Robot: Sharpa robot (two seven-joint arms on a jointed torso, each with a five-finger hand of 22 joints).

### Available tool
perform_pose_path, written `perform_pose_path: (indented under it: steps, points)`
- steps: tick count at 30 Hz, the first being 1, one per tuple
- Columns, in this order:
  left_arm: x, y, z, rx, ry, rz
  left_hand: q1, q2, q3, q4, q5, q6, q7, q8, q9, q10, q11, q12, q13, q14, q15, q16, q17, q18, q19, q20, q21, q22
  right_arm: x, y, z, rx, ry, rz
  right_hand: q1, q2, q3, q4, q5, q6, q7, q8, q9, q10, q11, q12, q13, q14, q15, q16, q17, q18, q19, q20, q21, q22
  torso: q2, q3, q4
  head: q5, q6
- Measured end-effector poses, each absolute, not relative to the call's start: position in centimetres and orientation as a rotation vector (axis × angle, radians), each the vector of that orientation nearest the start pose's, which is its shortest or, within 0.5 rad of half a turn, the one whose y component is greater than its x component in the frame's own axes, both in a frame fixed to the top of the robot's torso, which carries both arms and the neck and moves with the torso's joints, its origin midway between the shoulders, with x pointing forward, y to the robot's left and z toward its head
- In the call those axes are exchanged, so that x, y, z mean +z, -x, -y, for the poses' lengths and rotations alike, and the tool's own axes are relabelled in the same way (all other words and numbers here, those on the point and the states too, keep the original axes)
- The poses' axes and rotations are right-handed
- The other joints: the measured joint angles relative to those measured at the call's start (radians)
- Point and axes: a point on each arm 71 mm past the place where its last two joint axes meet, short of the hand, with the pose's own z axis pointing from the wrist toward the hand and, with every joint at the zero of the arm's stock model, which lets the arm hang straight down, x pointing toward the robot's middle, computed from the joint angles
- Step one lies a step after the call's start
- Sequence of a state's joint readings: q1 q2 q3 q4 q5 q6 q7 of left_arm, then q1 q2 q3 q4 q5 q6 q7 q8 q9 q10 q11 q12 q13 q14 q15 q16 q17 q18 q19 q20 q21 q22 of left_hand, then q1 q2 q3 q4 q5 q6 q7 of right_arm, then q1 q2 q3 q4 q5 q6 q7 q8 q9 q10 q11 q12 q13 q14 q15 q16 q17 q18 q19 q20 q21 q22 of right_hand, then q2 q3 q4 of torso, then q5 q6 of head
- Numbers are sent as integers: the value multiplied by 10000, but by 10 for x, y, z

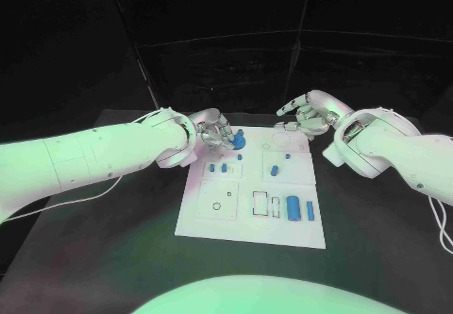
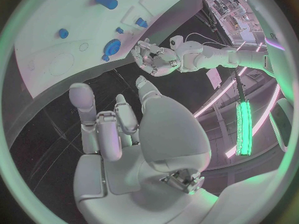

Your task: Assemble the parts on the task board

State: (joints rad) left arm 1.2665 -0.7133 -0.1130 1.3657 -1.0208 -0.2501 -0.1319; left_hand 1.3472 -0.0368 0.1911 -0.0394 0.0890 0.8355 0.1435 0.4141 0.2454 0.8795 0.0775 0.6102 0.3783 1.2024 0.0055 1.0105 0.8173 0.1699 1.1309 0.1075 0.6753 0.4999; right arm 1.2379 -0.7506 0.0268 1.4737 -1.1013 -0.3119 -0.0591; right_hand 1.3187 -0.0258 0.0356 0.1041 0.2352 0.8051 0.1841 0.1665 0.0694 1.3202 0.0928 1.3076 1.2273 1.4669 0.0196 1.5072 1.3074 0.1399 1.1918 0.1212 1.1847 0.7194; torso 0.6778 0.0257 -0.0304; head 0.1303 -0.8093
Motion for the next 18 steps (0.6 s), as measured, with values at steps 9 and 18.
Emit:
perform_pose_path:
  steps: [9,18]
  points:
    - [-203,-520,-162,-7940,-112,-17723,4,-440,170,-206,0,448,-130,-1026,-803,14,49,-1204,-1449,1477,-41,1621,1209,0,1047,-39,238,24,-146,-509,167,9116,-1435,-16579,0,0,-26,26,0,0,0,39,0,0,0,0,1,0,0,0,0,0,-36,-36,-39,-17,8,-3,-7,-65,60]
    - [-207,-522,-152,-7400,-1754,-17686,-31,-565,133,-299,0,796,-203,-1651,-1214,52,10,-1792,-2312,2595,-193,3249,3051,0,2279,-235,1648,1433,-146,-509,166,9138,-1422,-16581,0,0,-26,27,0,0,0,38,0,0,0,0,1,0,0,0,-1,0,-36,-36,-39,-16,8,-3,-7,-110,77]
